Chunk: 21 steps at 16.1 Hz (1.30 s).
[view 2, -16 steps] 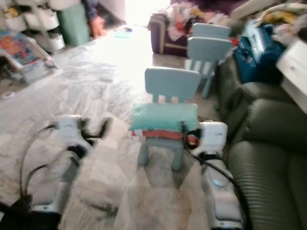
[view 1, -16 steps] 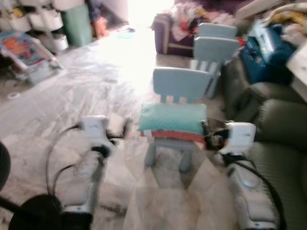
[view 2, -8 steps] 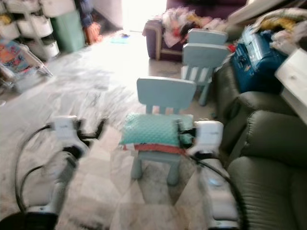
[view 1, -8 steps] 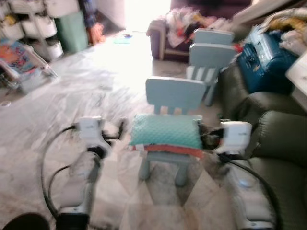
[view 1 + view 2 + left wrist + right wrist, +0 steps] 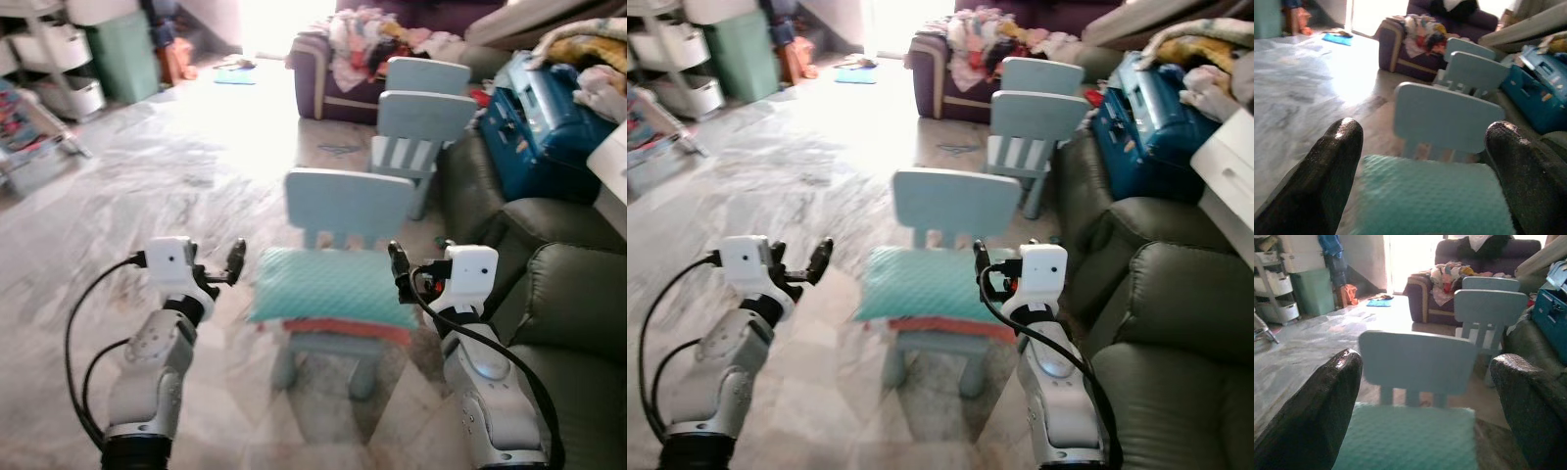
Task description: Move the pillow to the sofa
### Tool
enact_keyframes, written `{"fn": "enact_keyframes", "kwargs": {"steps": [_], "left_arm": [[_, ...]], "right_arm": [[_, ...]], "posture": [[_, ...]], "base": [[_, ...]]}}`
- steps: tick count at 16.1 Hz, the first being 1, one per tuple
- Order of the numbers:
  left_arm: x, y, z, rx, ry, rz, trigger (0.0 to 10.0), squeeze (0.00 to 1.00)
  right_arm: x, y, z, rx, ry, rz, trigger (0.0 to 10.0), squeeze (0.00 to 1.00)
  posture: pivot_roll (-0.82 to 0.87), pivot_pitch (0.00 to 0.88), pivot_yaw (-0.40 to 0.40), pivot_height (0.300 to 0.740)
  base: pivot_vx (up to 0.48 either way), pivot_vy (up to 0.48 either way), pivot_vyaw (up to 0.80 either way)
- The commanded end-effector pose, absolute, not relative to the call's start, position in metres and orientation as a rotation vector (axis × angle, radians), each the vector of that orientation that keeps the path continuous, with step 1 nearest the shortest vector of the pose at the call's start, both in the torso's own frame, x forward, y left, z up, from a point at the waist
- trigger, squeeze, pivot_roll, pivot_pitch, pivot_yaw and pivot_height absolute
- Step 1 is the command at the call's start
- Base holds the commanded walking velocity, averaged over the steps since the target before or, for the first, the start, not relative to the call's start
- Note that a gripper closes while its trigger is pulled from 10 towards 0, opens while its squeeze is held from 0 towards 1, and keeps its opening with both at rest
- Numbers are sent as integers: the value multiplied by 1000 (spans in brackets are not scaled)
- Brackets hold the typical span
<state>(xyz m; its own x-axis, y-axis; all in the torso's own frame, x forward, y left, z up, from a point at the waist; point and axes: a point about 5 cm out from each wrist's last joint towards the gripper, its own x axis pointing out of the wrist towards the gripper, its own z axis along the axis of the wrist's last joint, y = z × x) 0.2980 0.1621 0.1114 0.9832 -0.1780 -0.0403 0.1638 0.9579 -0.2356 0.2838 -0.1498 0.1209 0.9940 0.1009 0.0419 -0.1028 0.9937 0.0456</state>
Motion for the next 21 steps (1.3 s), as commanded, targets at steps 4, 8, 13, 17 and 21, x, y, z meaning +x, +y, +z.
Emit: {"fn": "enact_keyframes", "kwargs": {"steps": [4,8,13,17,21], "left_arm": [[298,154,111,-238,65,-200,10000,0],[300,152,105,-210,124,-180,10000,0],[304,155,107,-204,118,-145,10000,0],[305,156,108,-191,118,-107,10000,0],[307,156,105,-180,151,-98,10000,0]], "right_arm": [[284,-160,123,36,-40,71,10000,0],[285,-160,122,39,-35,71,10000,0],[285,-160,121,45,-21,66,10000,0],[284,-160,120,44,-14,65,10000,0],[284,-160,120,46,-19,68,10000,0]], "posture": [[-64,16,-34,740],[-62,14,-36,740],[-64,20,-34,740],[-65,24,-37,740],[-64,26,-39,740]], "base": [[445,0,0],[213,0,0],[0,0,-640],[0,0,-800],[0,0,-547]]}}
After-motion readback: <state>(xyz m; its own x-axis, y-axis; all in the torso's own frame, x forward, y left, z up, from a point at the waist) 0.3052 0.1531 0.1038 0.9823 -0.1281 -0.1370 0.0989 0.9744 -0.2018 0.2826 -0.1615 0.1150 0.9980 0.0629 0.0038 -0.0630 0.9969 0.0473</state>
